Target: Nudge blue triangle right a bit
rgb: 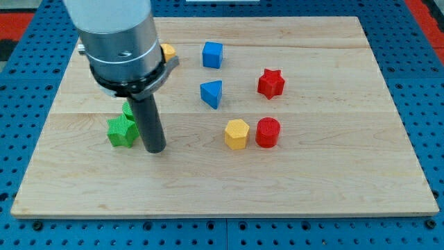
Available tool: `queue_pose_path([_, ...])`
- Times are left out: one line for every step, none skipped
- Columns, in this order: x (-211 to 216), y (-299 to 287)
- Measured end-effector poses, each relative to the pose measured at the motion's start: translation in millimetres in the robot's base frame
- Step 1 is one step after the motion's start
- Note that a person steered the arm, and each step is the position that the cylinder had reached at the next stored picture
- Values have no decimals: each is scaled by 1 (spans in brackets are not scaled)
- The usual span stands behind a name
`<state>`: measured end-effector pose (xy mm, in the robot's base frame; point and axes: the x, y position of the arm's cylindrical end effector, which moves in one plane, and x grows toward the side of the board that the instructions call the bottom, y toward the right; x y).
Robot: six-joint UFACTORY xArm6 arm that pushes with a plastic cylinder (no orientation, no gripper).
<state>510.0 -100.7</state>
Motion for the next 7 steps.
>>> queue_pose_path([-3, 11])
queue_pose_path([-21, 15])
queue_pose_path([-34, 21])
queue_pose_path([-52, 34])
queue_pose_path([-70, 46])
queue_pose_path([-87, 54])
queue_pose_path([-94, 59])
